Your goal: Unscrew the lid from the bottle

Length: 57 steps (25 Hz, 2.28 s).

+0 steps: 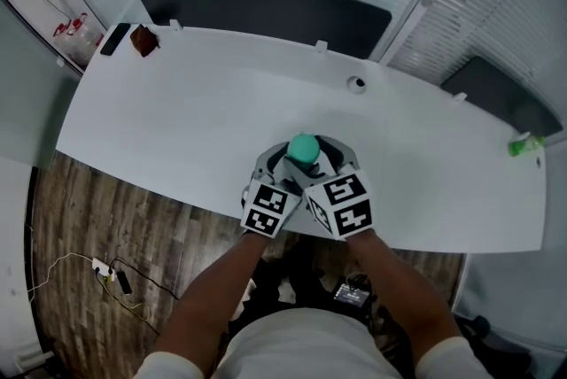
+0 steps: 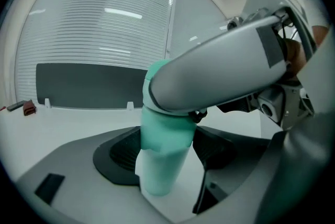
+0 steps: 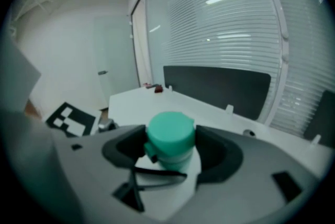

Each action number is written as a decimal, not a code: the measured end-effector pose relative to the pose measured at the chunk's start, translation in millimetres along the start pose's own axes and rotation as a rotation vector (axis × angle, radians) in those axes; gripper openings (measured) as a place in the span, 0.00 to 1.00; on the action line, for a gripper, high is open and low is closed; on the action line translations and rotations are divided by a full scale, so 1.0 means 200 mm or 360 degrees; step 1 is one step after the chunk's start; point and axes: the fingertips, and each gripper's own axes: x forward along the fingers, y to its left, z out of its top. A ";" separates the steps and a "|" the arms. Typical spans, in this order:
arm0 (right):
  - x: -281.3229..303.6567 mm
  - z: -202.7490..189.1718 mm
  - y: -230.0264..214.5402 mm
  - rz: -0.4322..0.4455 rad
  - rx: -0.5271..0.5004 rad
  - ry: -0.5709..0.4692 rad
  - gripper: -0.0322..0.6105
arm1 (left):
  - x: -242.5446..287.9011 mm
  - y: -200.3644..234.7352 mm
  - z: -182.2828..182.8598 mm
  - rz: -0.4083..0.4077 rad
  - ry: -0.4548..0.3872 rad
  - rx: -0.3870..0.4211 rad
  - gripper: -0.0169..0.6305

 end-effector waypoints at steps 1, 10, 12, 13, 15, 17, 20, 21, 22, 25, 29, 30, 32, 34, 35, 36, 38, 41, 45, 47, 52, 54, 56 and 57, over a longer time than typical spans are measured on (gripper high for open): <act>0.00 0.00 0.00 0.0029 -0.0025 0.0005 0.54 | 0.00 0.00 0.00 -0.0050 0.0005 0.0018 0.52; -0.01 -0.01 0.07 0.0309 -0.0212 0.0033 0.53 | -0.05 -0.04 -0.03 -0.0504 0.0075 0.0193 0.51; -0.02 -0.02 0.08 0.0378 -0.0250 0.0055 0.53 | -0.06 -0.06 -0.05 -0.0636 0.0118 0.0232 0.51; -0.02 -0.02 0.09 0.0406 -0.0262 0.0062 0.53 | -0.07 -0.06 -0.05 -0.0687 0.0135 0.0261 0.51; -0.02 -0.02 0.10 0.0433 -0.0261 0.0064 0.53 | -0.08 -0.06 -0.04 -0.0741 0.0165 0.0315 0.51; -0.02 -0.02 0.09 0.0411 -0.0240 0.0057 0.53 | -0.08 -0.06 -0.04 -0.0714 0.0165 0.0345 0.52; -0.01 -0.01 0.08 0.0325 -0.0176 0.0037 0.53 | -0.09 -0.03 -0.02 -0.0513 0.0092 0.0307 0.52; -0.01 -0.01 0.08 0.0293 -0.0148 0.0031 0.53 | -0.10 -0.02 -0.02 -0.0416 0.0062 0.0279 0.52; -0.01 -0.01 0.08 0.0261 -0.0122 0.0027 0.53 | -0.10 -0.01 -0.03 -0.0318 0.0038 0.0252 0.52; -0.01 -0.01 0.07 0.0164 -0.0060 0.0016 0.53 | -0.08 0.00 -0.04 -0.0079 0.0028 0.0194 0.52; 0.00 0.00 0.07 0.0043 -0.0012 -0.0006 0.53 | -0.05 0.02 -0.06 0.0088 0.0044 0.0141 0.52; 0.00 0.00 0.07 0.0035 -0.0010 -0.0010 0.53 | -0.05 0.02 -0.06 0.0086 0.0042 0.0132 0.52; 0.00 0.00 0.08 0.0065 -0.0024 -0.0011 0.53 | -0.05 0.02 -0.05 0.0023 0.0042 0.0149 0.52; 0.00 -0.01 0.08 0.0125 -0.0069 0.0001 0.53 | -0.06 0.01 -0.05 -0.0078 0.0053 0.0190 0.51; 0.00 -0.01 0.09 0.0157 -0.0097 0.0009 0.53 | -0.06 0.00 -0.05 -0.0130 0.0062 0.0211 0.51; 0.00 -0.01 0.09 0.0189 -0.0124 0.0014 0.53 | -0.06 -0.01 -0.05 -0.0182 0.0071 0.0231 0.51; -0.01 -0.01 0.09 0.0255 -0.0169 0.0023 0.53 | -0.06 -0.02 -0.06 -0.0291 0.0091 0.0271 0.51; -0.02 -0.03 0.11 0.0355 -0.0232 0.0053 0.53 | -0.07 -0.04 -0.07 -0.0477 0.0118 0.0335 0.51; -0.03 -0.03 0.13 0.0469 -0.0284 0.0066 0.53 | -0.09 -0.06 -0.08 -0.0700 0.0181 0.0399 0.51; -0.02 -0.03 0.13 0.0462 -0.0271 0.0064 0.53 | -0.09 -0.06 -0.08 -0.0711 0.0208 0.0414 0.52; -0.02 -0.04 0.12 0.0324 -0.0169 0.0060 0.53 | -0.13 -0.02 -0.06 -0.0351 0.0089 0.0318 0.52; -0.02 -0.04 0.11 0.0248 -0.0120 0.0052 0.53 | -0.13 0.00 -0.07 -0.0162 0.0040 0.0264 0.52; -0.01 -0.04 0.10 0.0171 -0.0073 0.0030 0.53 | -0.13 0.00 -0.08 -0.0020 0.0030 0.0231 0.52; -0.01 -0.04 0.10 0.0135 -0.0052 0.0020 0.53 | -0.12 0.00 -0.08 0.0031 0.0035 0.0216 0.52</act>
